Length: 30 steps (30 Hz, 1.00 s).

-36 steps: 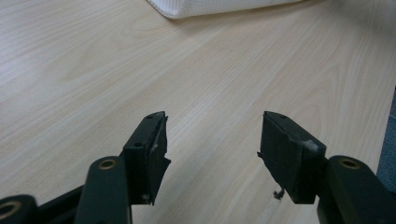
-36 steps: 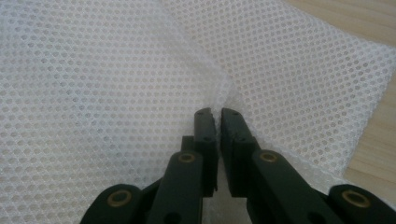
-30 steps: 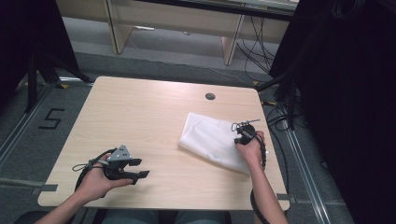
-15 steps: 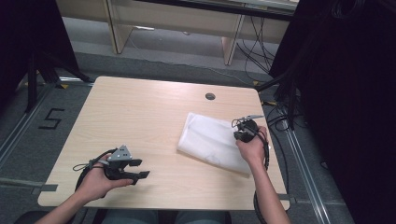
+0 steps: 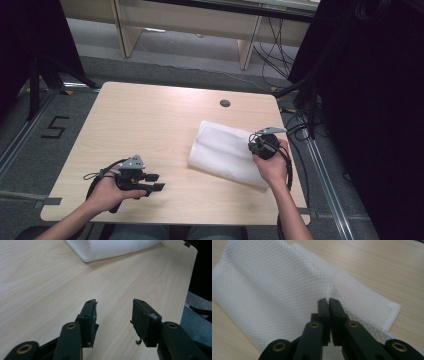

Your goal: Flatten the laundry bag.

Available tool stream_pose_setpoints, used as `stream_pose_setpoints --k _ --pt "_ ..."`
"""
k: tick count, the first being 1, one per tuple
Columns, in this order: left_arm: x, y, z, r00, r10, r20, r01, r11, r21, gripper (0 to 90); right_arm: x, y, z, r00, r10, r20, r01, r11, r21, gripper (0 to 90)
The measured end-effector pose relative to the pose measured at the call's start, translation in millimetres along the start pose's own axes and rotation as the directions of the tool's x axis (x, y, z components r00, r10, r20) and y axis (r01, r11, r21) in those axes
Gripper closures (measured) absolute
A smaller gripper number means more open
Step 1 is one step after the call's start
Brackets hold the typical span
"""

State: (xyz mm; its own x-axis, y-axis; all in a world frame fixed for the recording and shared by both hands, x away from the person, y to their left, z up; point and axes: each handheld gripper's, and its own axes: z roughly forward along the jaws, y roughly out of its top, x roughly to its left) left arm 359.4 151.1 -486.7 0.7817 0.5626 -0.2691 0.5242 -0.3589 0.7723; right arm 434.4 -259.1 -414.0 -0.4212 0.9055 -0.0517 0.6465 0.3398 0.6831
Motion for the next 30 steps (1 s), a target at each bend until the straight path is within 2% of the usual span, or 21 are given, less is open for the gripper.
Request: stream_pose_setpoints --k 2,3,4,5,7,8,10,12,14,17,19,20,22,23,24,25,26,28,29,30 --pt "-4.0 3.9 2.4 1.0 0.002 0.003 -0.002 0.9999 0.013 56.9 0.6 -0.8 -2.5 1.0 -0.005 -0.003 0.005 1.0 -0.004 88.9" --pt "-6.8 7.9 5.1 0.9997 0.021 0.009 -0.021 0.9995 0.024 60.0 3.4 -3.2 -8.7 0.9999 -0.005 -0.013 0.005 0.9999 -0.01 88.8" --pt "-6.8 7.9 5.1 0.9997 0.021 0.009 -0.021 0.9995 0.024 61.0 3.4 -3.2 -8.7 0.9999 -0.005 -0.013 0.005 0.9999 -0.01 88.8" --pt "-8.7 13.1 9.0 0.9991 0.034 0.026 -0.035 0.999 0.028 62.4 6.1 -6.0 -14.6 0.9996 -0.014 -0.026 0.013 0.9996 -0.023 88.8" --pt "-9.7 15.6 11.2 0.999 0.035 0.028 -0.036 0.9987 0.036 63.4 9.4 -7.8 -18.7 0.9994 0.003 -0.035 -0.004 0.9999 -0.013 88.8" --pt "-11.6 18.4 14.2 0.9988 0.036 0.032 -0.038 0.9985 0.041 65.4 10.2 -12.4 -24.1 0.9981 -0.044 -0.042 0.043 0.9984 -0.038 88.8" --pt "-12.9 22.8 19.0 0.9981 0.044 0.043 -0.046 0.9977 0.051 65.6 11.2 -13.9 -26.1 0.9977 -0.05 -0.045 0.049 0.9981 -0.038 88.7" --pt "-13.7 26.1 23.6 0.9975 0.056 0.042 -0.058 0.9969 0.053 64.6 17.9 -22.0 -34.7 0.9946 -0.062 -0.082 0.059 0.9975 -0.038 88.7" --pt "-15.2 27.7 27.9 0.9973 0.052 0.051 -0.055 0.9969 0.056 64.4 19.7 -23.8 -36.3 0.9937 -0.069 -0.088 0.066 0.9971 -0.038 88.7" --pt "-18.4 28.0 34.3 0.9967 0.061 0.054 -0.065 0.9958 0.065 63.4 26.1 -30.7 -43.5 0.9898 -0.088 -0.112 0.085 0.9957 -0.038 88.7" --pt "-20.6 27.7 38.5 0.9957 0.068 0.062 -0.073 0.9941 0.08 63.1 31.3 -35.7 -48.0 0.9877 -0.085 -0.131 0.08 0.9959 -0.043 88.7" --pt "-22.0 27.7 40.8 0.9953 0.072 0.065 -0.077 0.9936 0.082 62.6 34.3 -39.7 -50.7 0.9833 -0.098 -0.153 0.093 0.9949 -0.04 88.7" --pt "-24.7 28.5 44.5 0.994 0.082 0.072 -0.088 0.9922 0.088 62.2 36.6 -42.5 -52.6 0.9844 -0.098 -0.146 0.092 0.9948 -0.044 88.8" --pt "-25.8 29.1 46.3 0.9936 0.085 0.075 -0.091 0.9919 0.088 61.8 39.2 -45.3 -54.2 0.9823 -0.096 -0.161 0.092 0.9953 -0.033 89.3" --pt "-25.2 30.2 47.3 0.9912 0.107 0.078 -0.114 0.9898 0.086 61.3 41.8 -49.2 -55.2 0.9794 -0.101 -0.175 0.097 0.9949 -0.028 89.3" --pt "-27.7 29.9 48.0 0.9942 0.08 0.072 -0.086 0.9927 0.084 60.8 44.1 -52.6 -56.3 0.9774 -0.105 -0.184 0.103 0.9945 -0.018 89.6" --pt "-26.7 30.4 48.6 0.9913 0.099 0.086 -0.106 0.9908 0.084 60.6 46.4 -56.2 -57.1 0.9749 -0.114 -0.191 0.114 0.9934 -0.012 90.0" --pt "-27.8 29.3 48.7 0.9928 0.093 0.076 -0.099 0.9909 0.09 60.1 50.5 -62.6 -57.5 0.9702 -0.129 -0.205 0.133 0.9911 0.005 90.0" --pt "-28.8 29.0 48.2 0.9928 0.093 0.076 -0.1 0.9911 0.089 60.0 54.9 -68.0 -56.7 0.9694 -0.117 -0.216 0.121 0.9926 0.006 90.0" --pt "-28.0 28.9 47.4 0.9903 0.107 0.088 -0.115 0.9898 0.085 59.8 55.8 -71.0 -55.9 0.9675 -0.132 -0.216 0.134 0.9909 -0.002 90.0"
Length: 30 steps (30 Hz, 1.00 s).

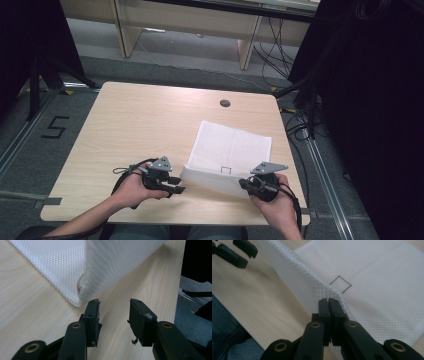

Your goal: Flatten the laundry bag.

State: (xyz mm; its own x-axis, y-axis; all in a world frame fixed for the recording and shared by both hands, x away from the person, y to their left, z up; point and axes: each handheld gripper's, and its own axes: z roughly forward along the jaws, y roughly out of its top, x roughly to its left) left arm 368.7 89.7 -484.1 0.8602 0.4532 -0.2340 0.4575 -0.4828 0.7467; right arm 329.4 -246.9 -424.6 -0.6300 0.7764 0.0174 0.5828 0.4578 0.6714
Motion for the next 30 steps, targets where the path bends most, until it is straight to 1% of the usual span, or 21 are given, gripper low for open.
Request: stream_pose_setpoints --k 1,2,3,7,10,12,13,14,15,17,18,19,20,21,22,23,25,26,28,29,30 --pt "-1.4 -0.9 -1.2 0.9998 -0.017 -0.004 0.017 0.9998 -0.004 59.7 6.1 -3.8 -1.1 0.9983 0.052 -0.025 -0.051 0.9981 0.034 90.0" --pt "-1.6 -1.1 -2.2 1.0 -0.008 -0.002 0.008 1.0 -0.005 59.6 7.7 -7.7 -1.2 0.9992 0.024 -0.033 -0.022 0.9983 0.054 90.0" --pt "-2.0 -1.7 -3.8 1.0 0.004 0.0 -0.004 1.0 -0.001 59.5 10.7 -10.0 -1.5 0.9987 0.033 -0.039 -0.03 0.9974 0.065 90.0" --pt "-6.7 -8.1 -10.4 1.0 -0.008 0.003 0.008 0.9999 -0.006 57.4 22.6 -22.8 4.2 0.9974 0.031 -0.065 -0.025 0.9955 0.091 90.0" --pt "-9.9 -15.2 -19.1 1.0 0.009 0.003 -0.009 0.9998 -0.016 53.1 25.4 -31.0 11.2 0.9955 -0.014 -0.094 0.028 0.9883 0.15 90.0" --pt "-12.2 -20.3 -25.0 1.0 -0.005 -0.007 0.005 0.9998 -0.022 50.3 24.6 -35.6 16.9 0.9949 -0.02 -0.099 0.036 0.9858 0.164 90.0" --pt "-13.0 -22.1 -28.1 0.9999 -0.008 -0.007 0.008 0.9995 -0.031 50.3 26.1 -35.6 15.9 0.9946 0.002 -0.103 0.018 0.9802 0.197 90.0" --pt "-13.2 -23.7 -32.4 0.9999 -0.007 -0.013 0.007 0.9988 -0.048 49.8 25.8 -36.1 17.0 0.9938 -0.012 -0.111 0.033 0.9804 0.194 90.0" --pt "-12.6 -24.2 -35.1 0.9998 -0.009 -0.019 0.008 0.9985 -0.054 49.1 28.8 -35.6 15.5 0.9931 0.003 -0.117 0.023 0.9755 0.219 90.0" --pt "-11.1 -25.0 -41.5 0.9978 -0.012 -0.065 0.005 0.9939 -0.11 48.4 33.8 -34.1 11.9 0.9908 0.011 -0.135 0.022 0.9711 0.238 89.0" --pt "-9.7 -24.6 -43.3 0.9957 -0.01 -0.092 -0.002 0.9913 -0.132 46.8 36.2 -33.2 10.2 0.9904 0.012 -0.138 0.022 0.9706 0.24 87.8" --pt "-8.2 -23.5 -45.0 0.9934 -0.007 -0.115 -0.01 0.9894 -0.145 45.7 39.1 -31.2 7.1 0.9897 -0.023 -0.142 0.054 0.9742 0.219 86.5" --pt "-7.0 -22.6 -45.2 0.9922 -0.005 -0.125 -0.016 0.9861 -0.166 45.7 39.1 -31.2 7.1 0.9897 -0.023 -0.142 0.054 0.9742 0.219 86.5" --pt "-7.9 -20.1 -45.9 0.9895 -0.03 -0.142 0.004 0.9836 -0.18 45.4 40.2 -30.3 6.3 0.9892 -0.024 -0.145 0.055 0.9756 0.212 85.5" --pt "-6.3 -17.5 -46.0 0.9905 -0.014 -0.137 -0.012 0.9826 -0.185 45.3 44.9 -28.9 2.8 0.9868 0.014 -0.161 0.025 0.9723 0.232 84.4" --pt "-8.4 -15.3 -44.4 0.9879 -0.035 -0.151 0.003 0.9796 -0.201 45.3 44.5 -28.0 2.4 0.9861 -0.025 -0.165 0.059 0.9771 0.204 83.9" --pt "-8.1 -10.6 -41.8 0.9902 -0.011 -0.139 -0.016 0.9808 -0.194 45.4 50.0 -25.4 -2.7 0.9814 -0.013 -0.192 0.045 0.9856 0.163 79.5" --pt "-9.8 -8.8 -38.0 0.9904 -0.024 -0.136 -0.004 0.9798 -0.2 45.4 50.0 -25.4 -2.7 0.9814 -0.013 -0.192 0.045 0.9856 0.163 79.5" --pt "-10.3 -5.0 -31.3 0.9913 -0.001 -0.132 -0.023 0.9826 -0.184 45.7 53.7 -22.1 -9.9 0.9798 -0.013 -0.2 0.046 0.9856 0.163 77.9" --pt "-10.7 -2.9 -23.6 0.9925 0.012 -0.122 -0.034 0.9831 -0.18 45.8 54.4 -21.5 -11.1 0.9797 -0.012 -0.2 0.043 0.988 0.148 77.7" --pt "-12.2 -2.0 -20.5 0.9926 0.001 -0.121 -0.022 0.9855 -0.168 46.1 51.4 -19.7 -14.4 0.9803 -0.014 -0.197 0.04 0.9908 0.129 76.8"
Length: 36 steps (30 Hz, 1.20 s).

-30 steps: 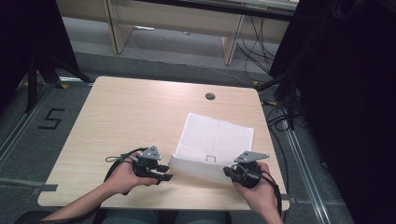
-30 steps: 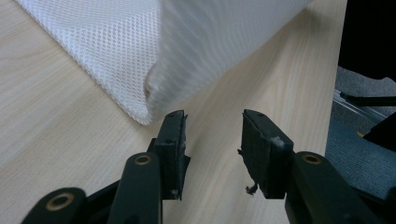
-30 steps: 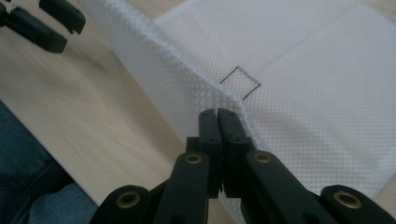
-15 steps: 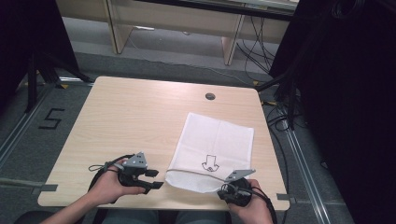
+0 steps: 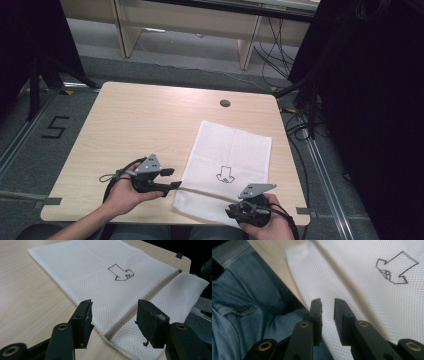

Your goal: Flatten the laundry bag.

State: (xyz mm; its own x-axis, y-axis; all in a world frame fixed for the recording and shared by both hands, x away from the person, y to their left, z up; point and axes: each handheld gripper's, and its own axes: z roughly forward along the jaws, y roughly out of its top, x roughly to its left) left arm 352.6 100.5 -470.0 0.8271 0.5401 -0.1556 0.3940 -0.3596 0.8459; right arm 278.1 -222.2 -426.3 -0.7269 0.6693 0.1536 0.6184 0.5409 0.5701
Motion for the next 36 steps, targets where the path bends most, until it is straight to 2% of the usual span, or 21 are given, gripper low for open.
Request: stream_pose_setpoints --k 3,6,7,8,9,11,15,17,19,23,24,25,27,28,30,31,32,33,34,35,36 --pt "-3.0 0.0 12.8 0.9994 0.007 0.033 -0.008 0.9998 0.019 47.2 -8.8 0.3 -7.4 0.9994 0.007 0.034 -0.006 0.999 -0.043 76.3" --pt "-4.6 -0.8 23.5 0.9977 0.023 0.064 -0.027 0.9973 0.068 50.4 -24.4 -0.9 -15.3 0.9928 0.085 0.085 -0.081 0.9957 -0.045 77.1" --pt "-5.7 -1.7 26.6 0.9979 0.014 0.063 -0.02 0.9962 0.085 52.1 -33.0 -2.8 -14.3 0.9873 0.109 0.116 -0.104 0.9935 -0.046 78.6" --pt "-4.5 -2.6 30.0 0.9967 0.029 0.076 -0.036 0.9944 0.099 56.3 -51.1 -7.0 -10.5 0.9731 0.137 0.185 -0.137 0.9905 -0.01 84.2" --pt "-5.8 -4.0 33.3 0.9965 0.019 0.082 -0.027 0.9939 0.107 56.3 -51.1 -7.0 -10.5 0.9731 0.137 0.185 -0.137 0.9905 -0.01 84.2" --pt "-6.8 -5.5 38.8 0.9946 0.011 0.103 -0.025 0.9909 0.132 63.0 -70.6 -11.6 -1.8 0.9529 0.2 0.228 -0.22 0.9734 0.066 89.7" --pt "-8.9 -5.5 47.8 0.9932 0.039 0.109 -0.058 0.9836 0.171 68.4 -81.4 -15.5 12.0 0.9417 0.235 0.241 -0.269 0.9561 0.118 90.0" --pt "-8.9 -5.3 49.5 0.9904 0.088 0.107 -0.107 0.9761 0.189 73.8 -86.7 -17.4 21.0 0.9363 0.253 0.244 -0.294 0.9436 0.152 90.0" --pt "-11.7 -6.7 51.6 0.9886 0.109 0.103 -0.128 0.9723 0.195 77.0 -87.2 -17.4 26.3 0.9182 0.317 0.238 -0.361 0.9166 0.172 90.0" --pt "-13.7 -11.9 53.7 0.9837 0.143 0.109 -0.167 0.9521 0.257 81.1 -90.9 -16.1 34.5 0.9071 0.343 0.244 -0.387 0.9075 0.164 90.0" --pt "-13.9 -12.4 53.3 0.9837 0.144 0.108 -0.168 0.9505 0.261 81.3 -92.2 -15.5 34.8 0.9137 0.331 0.237 -0.373 0.9126 0.167 90.0" --pt "-14.8 -12.7 52.9 0.9874 0.124 0.099 -0.146 0.9527 0.267 81.6 -91.9 -14.2 36.2 0.9079 0.346 0.237 -0.387 0.9085 0.157 90.0" --pt "-15.1 -11.7 51.5 0.9875 0.127 0.094 -0.149 0.9463 0.287 82.3 -93.7 -12.6 38.1 0.9044 0.353 0.24 -0.393 0.9083 0.144 90.0" --pt "-14.8 -11.1 50.3 0.9859 0.137 0.096 -0.16 0.9413 0.297 82.5 -94.3 -9.1 41.8 0.8936 0.38 0.239 -0.415 0.9019 0.12 90.0" --pt "-14.4 -11.1 47.5 0.9846 0.146 0.096 -0.169 0.9353 0.311 82.5 -94.9 -7.7 42.7 0.8949 0.378 0.238 -0.414 0.9017 0.125 89.9" --pt "-12.3 -11.0 44.6 0.9824 0.157 0.101 -0.183 0.922 0.341 82.6 -97.8 -7.9 43.4 0.9077 0.332 0.256 -0.376 0.9145 0.148 89.6" --pt "-13.6 -12.4 44.2 0.9879 0.125 0.091 -0.148 0.9364 0.318 82.6 -96.9 -5.4 44.8 0.906 0.344 0.247 -0.385 0.9119 0.143 89.6" --pt "-12.5 -12.5 42.8 0.9882 0.123 0.091 -0.147 0.9319 0.332 82.7 -93.3 -1.3 47.5 0.8974 0.375 0.232 -0.41 0.904 0.122 89.5" --pt "-11.7 -12.6 40.8 0.9889 0.122 0.085 -0.144 0.929 0.341 82.8 -92.6 0.1 49.1 0.9002 0.365 0.237 -0.402 0.9068 0.128 89.3" --pt "-10.2 -12.7 39.1 0.9877 0.127 0.091 -0.151 0.926 0.346 83.1 -89.7 4.3 52.3 0.9106 0.342 0.231 -0.378 0.9164 0.132 86.9" --pt "-10.2 -13.5 37.7 0.99 0.113 0.084 -0.136 0.9267 0.351 83.1 -89.7 4.3 52.3 0.9106 0.342 0.231 -0.378 0.9164 0.132 86.9"
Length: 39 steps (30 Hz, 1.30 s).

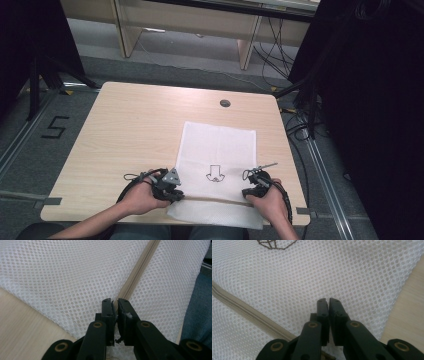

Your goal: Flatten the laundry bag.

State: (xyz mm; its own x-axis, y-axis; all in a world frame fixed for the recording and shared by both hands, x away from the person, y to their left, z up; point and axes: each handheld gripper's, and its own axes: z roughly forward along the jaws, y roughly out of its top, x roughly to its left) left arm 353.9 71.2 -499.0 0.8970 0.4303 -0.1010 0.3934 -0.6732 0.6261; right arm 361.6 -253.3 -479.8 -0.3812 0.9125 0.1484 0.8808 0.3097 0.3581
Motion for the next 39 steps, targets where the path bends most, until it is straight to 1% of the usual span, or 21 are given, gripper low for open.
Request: stream_pose_setpoints --k 1,2,3,5,6,7,9,12,14,17,19,21,22,24,25,28,29,30,33,36,39 --pt "2.6 -2.9 -4.8 0.9999 0.015 -0.003 -0.015 0.9996 0.023 83.2 6.6 3.6 3.0 0.9995 -0.031 -0.002 0.031 0.9995 -0.008 86.7" --pt "2.6 -2.9 -4.8 0.9999 0.015 -0.003 -0.015 0.9996 0.023 83.3 6.6 3.6 3.0 0.9995 -0.031 -0.002 0.031 0.9995 -0.008 86.7" --pt "3.9 -5.0 -7.4 0.9998 0.018 -0.008 -0.018 0.9995 0.028 83.3 7.4 5.2 4.9 0.9973 -0.073 0.007 0.073 0.9971 -0.021 87.3" --pt "7.1 -8.9 -11.7 0.9998 0.016 -0.015 -0.015 0.9991 0.039 83.4 16.6 9.6 7.6 0.996 -0.088 0.012 0.088 0.996 -0.015 88.7" --pt "7.5 -11.4 -12.5 0.9998 -0.013 -0.014 0.013 0.9996 0.025 83.4 18.7 11.9 9.8 0.9935 -0.113 0.013 0.114 0.9933 -0.022 88.7" --pt "10.5 -12.5 -15.4 0.9998 0.009 -0.017 -0.009 0.999 0.044 83.5 23.0 13.9 10.4 0.9946 -0.103 0.01 0.103 0.9946 -0.009 88.7" --pt "14.0 -17.1 -19.6 0.9997 -0.012 -0.021 0.013 0.9987 0.049 83.6 26.5 17.4 13.2 0.9919 -0.127 0.007 0.127 0.9918 -0.015 88.8" --pt "19.6 -22.0 -25.3 0.9996 -0.004 -0.026 0.006 0.9979 0.065 83.6 36.1 22.6 16.1 0.991 -0.134 0.002 0.134 0.991 -0.005 89.3" --pt "21.8 -25.1 -28.2 0.9992 -0.02 -0.034 0.022 0.9974 0.068 83.7 39.6 25.9 19.6 0.9842 -0.177 0.004 0.177 0.9839 -0.024 89.5" --pt "26.3 -29.9 -32.1 0.9981 -0.04 -0.048 0.042 0.9978 0.051 83.6 48.4 30.2 22.4 0.9831 -0.183 0.006 0.183 0.9829 -0.016 89.6" --pt "30.2 -33.1 -36.7 0.998 -0.038 -0.051 0.042 0.9963 0.075 83.6 52.7 33.2 24.9 0.9813 -0.192 0.002 0.192 0.9811 -0.023 89.6" --pt "34.5 -36.5 -39.9 0.998 -0.033 -0.055 0.037 0.9967 0.073 83.6 57.6 35.8 26.0 0.9833 -0.182 -0.004 0.182 0.9832 -0.015 89.6" --pt "36.1 -38.1 -41.9 0.9975 -0.037 -0.061 0.042 0.9961 0.078 83.6 57.5 37.7 28.1 0.9787 -0.205 -0.004 0.205 0.9782 -0.03 89.5" --pt "38.9 -41.8 -44.3 0.9959 -0.061 -0.066 0.066 0.9952 0.072 83.5 62.1 40.0 29.3 0.9813 -0.192 -0.013 0.192 0.9812 -0.024 89.5" --pt "39.7 -42.4 -45.2 0.9954 -0.063 -0.072 0.068 0.9951 0.071 83.5 63.4 42.6 31.4 0.9775 -0.21 -0.013 0.21 0.9771 -0.035 89.5" --pt "41.7 -44.6 -47.0 0.995 -0.061 -0.079 0.067 0.9952 0.072 83.4 67.7 46.9 33.2 0.9774 -0.211 -0.005 0.211 0.977 -0.031 89.5" --pt "42.3 -45.0 -47.4 0.9953 -0.052 -0.082 0.058 0.9958 0.071 83.3 67.4 48.6 34.8 0.9742 -0.226 0.0 0.225 0.9733 -0.043 89.4" --pt "41.8 -45.6 -47.1 0.9943 -0.068 -0.082 0.074 0.995 0.068 83.3 67.9 49.6 35.5 0.9743 -0.225 0.0 0.225 0.9732 -0.046 89.4" --pt "43.7 -46.2 -48.5 0.9941 -0.06 -0.091 0.066 0.9953 0.07 83.1 69.8 51.6 35.7 0.9796 -0.201 -0.004 0.2 0.9789 -0.039 89.4" --pt "46.2 -47.2 -48.8 0.9928 -0.082 -0.087 0.088 0.9937 0.069 82.9 68.7 52.8 36.8 0.9748 -0.223 -0.006 0.222 0.9736 -0.053 88.2" --pt "47.1 -48.1 -49.4 0.9911 -0.091 -0.097 0.097 0.9934 0.061 82.7 69.1 51.3 33.2 0.9787 -0.205 -0.014 0.204 0.9768 -0.066 85.8"
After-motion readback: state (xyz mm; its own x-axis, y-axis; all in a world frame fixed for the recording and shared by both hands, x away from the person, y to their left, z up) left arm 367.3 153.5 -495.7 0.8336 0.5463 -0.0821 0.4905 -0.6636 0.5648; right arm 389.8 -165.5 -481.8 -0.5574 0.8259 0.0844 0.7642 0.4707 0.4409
